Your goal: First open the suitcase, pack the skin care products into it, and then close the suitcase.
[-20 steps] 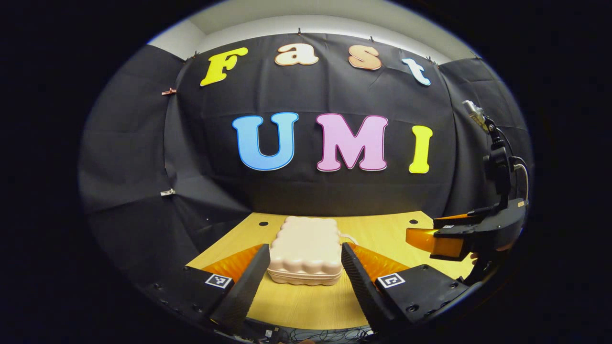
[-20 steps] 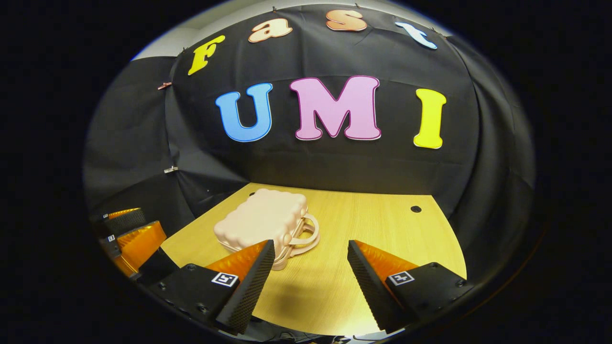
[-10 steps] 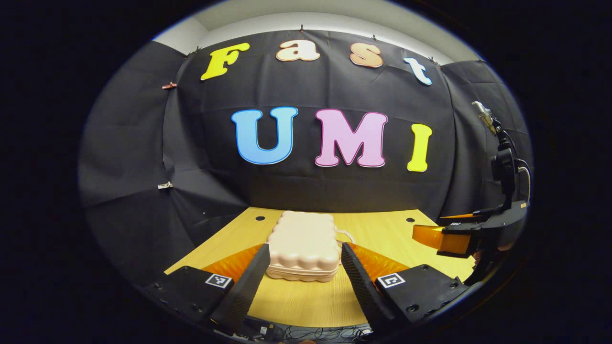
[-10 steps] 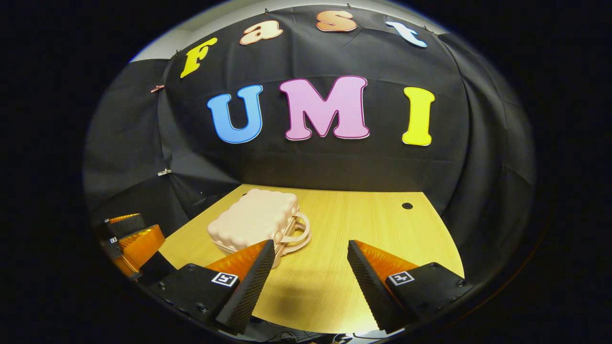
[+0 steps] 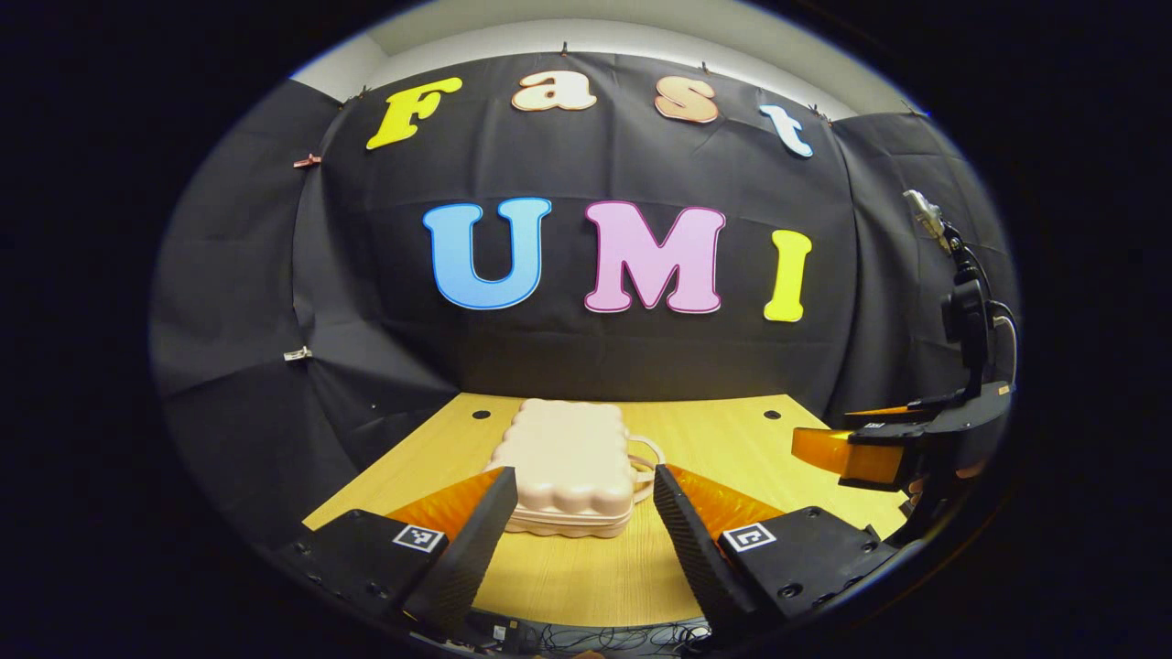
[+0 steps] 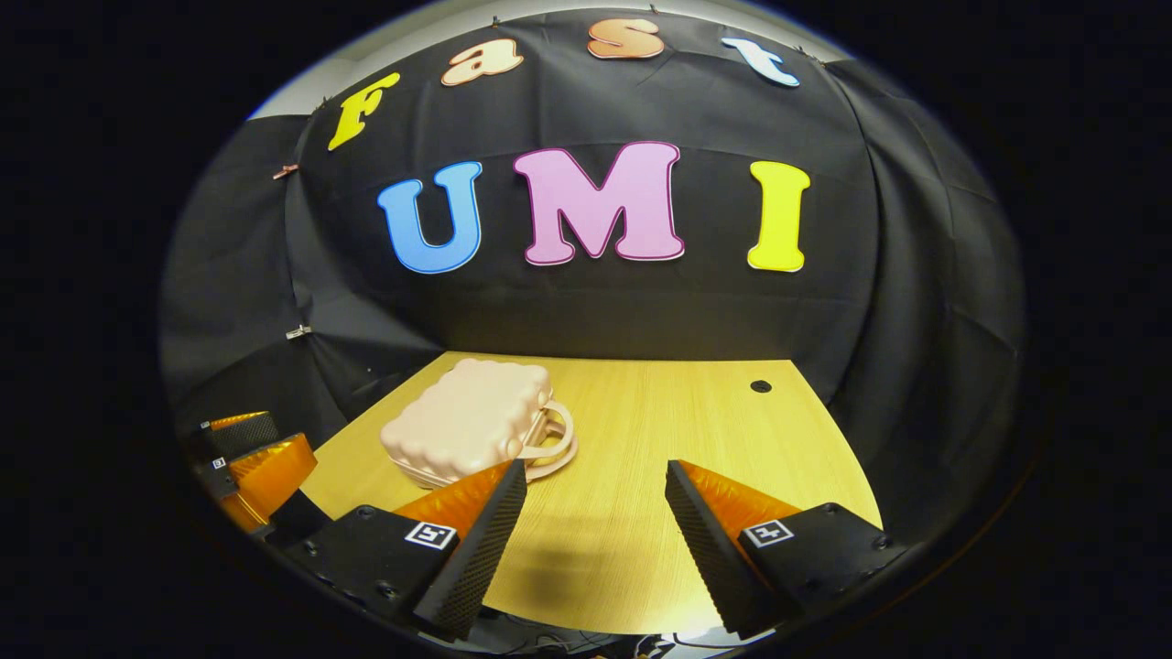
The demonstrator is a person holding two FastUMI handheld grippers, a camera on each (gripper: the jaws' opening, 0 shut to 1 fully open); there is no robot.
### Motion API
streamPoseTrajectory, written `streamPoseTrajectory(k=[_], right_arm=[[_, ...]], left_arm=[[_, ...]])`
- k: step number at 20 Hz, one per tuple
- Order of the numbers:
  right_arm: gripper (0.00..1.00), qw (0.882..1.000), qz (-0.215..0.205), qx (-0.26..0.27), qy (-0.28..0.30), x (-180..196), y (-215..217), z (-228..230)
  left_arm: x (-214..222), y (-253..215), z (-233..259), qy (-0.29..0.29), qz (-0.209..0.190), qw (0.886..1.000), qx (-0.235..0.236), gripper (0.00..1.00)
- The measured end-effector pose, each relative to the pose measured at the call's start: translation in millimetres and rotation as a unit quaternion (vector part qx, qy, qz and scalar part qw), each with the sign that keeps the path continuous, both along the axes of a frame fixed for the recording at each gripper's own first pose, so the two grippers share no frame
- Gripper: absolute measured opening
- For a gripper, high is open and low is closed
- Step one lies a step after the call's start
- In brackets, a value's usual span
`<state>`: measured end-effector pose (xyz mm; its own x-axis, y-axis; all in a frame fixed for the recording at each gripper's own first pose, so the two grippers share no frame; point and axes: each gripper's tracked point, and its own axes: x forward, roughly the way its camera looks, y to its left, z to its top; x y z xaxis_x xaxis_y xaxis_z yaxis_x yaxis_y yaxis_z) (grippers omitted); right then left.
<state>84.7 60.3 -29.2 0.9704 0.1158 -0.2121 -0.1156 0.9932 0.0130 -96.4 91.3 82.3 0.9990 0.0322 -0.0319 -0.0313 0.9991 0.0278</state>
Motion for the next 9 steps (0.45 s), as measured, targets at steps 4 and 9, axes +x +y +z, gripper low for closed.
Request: streamPoseTrajectory(k=[4, 9], right_arm=[[0.97, 1.0, -0.012, 0.0, -0.009, 1, -5, 7], [0.97, 1.0, -0.024, 0.0, -0.008, 0, -9, 6]], left_arm=[[5, -4, 1, -0.003, -0.011, 1.0, -0.005, 0.95], [14, -9, -1, 0.002, -0.025, 1.0, 0.0, 0.95]])
